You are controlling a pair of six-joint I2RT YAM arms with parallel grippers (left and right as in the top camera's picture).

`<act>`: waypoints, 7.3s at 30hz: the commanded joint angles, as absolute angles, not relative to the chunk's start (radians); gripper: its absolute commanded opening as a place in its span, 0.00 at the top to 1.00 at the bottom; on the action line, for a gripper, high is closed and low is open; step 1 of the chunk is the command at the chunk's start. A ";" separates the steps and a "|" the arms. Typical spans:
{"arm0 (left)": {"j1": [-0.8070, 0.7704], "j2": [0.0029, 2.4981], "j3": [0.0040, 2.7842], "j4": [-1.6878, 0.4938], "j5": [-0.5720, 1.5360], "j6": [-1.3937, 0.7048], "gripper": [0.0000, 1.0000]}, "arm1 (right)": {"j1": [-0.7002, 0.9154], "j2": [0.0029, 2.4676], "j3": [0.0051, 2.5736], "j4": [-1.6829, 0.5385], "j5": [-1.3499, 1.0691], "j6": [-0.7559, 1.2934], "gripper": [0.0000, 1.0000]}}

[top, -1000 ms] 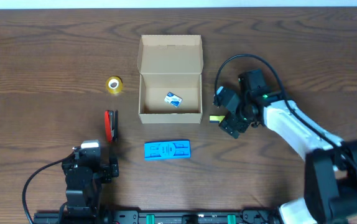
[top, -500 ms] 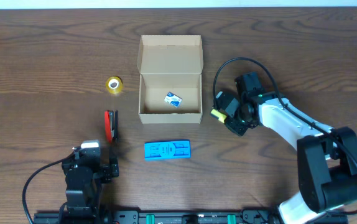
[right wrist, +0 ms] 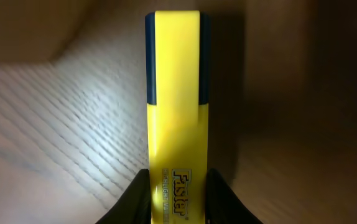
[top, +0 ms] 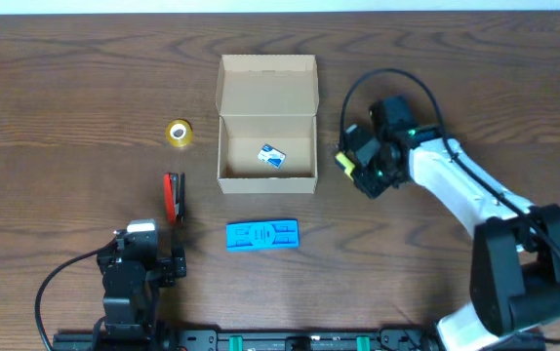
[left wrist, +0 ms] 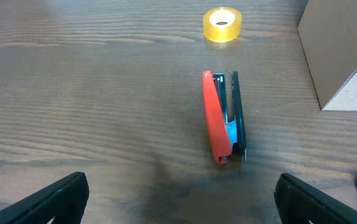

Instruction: Pack container

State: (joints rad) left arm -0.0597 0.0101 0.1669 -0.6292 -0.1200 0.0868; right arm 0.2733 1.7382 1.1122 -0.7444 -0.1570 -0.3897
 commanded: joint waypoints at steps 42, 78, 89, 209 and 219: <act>-0.054 0.004 0.157 -0.630 -0.138 0.102 0.05 | 0.565 1.912 1.398 -0.559 -0.214 -0.477 0.44; -0.054 0.004 0.157 -0.630 -0.138 0.102 0.05 | 0.863 1.761 1.388 -1.143 -0.252 -0.775 0.20; -0.054 0.004 0.157 -0.630 -0.138 0.102 0.05 | 0.865 1.866 1.349 -1.023 -0.251 -0.775 0.19; -0.054 0.004 0.157 -0.630 -0.138 0.102 0.05 | 0.469 1.425 1.427 -0.914 -0.329 -0.440 0.01; -0.054 0.004 0.157 -0.630 -0.138 0.102 0.05 | 0.445 0.776 0.861 -0.721 -0.236 -0.199 0.01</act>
